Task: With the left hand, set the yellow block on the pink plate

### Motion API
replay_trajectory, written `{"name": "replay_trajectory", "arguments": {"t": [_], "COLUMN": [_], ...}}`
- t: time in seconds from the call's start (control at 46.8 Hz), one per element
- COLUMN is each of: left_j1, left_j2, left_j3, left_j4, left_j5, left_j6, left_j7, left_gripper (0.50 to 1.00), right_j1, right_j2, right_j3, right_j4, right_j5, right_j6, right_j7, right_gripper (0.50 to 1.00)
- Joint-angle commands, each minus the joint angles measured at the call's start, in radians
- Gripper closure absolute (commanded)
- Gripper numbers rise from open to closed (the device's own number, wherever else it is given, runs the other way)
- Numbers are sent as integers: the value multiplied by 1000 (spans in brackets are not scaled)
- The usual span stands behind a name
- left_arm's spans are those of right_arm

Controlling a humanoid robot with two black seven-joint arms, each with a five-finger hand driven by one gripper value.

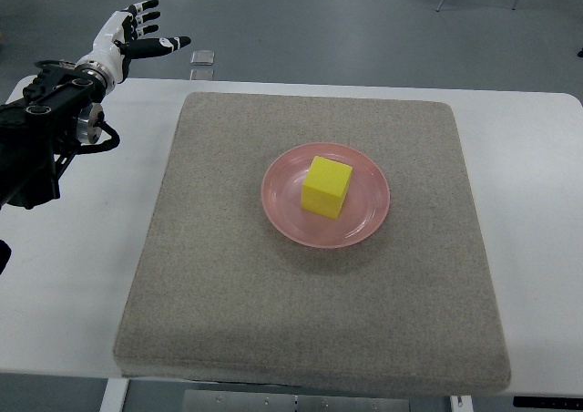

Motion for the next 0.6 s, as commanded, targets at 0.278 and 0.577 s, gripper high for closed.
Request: {"name": "replay_trajectory", "arguments": {"t": [0.278,0.577], "left_j1": [17,69], "left_j2": [-29,-43], "left_j3": [-274,-411], "left_j4": [25,36], "left_j5": [-76,-75], "left_j6": [-88,-259], "left_j7": [84,75], "left_gripper": [574,574], "right_j1": [0,0], "right_j2": [0,0], "right_j3": [0,0], "right_j4": [1,0], "right_j5": [0,0], "right_j6": [0,0], "right_j7": [0,0], "right_gripper": [576,576]}}
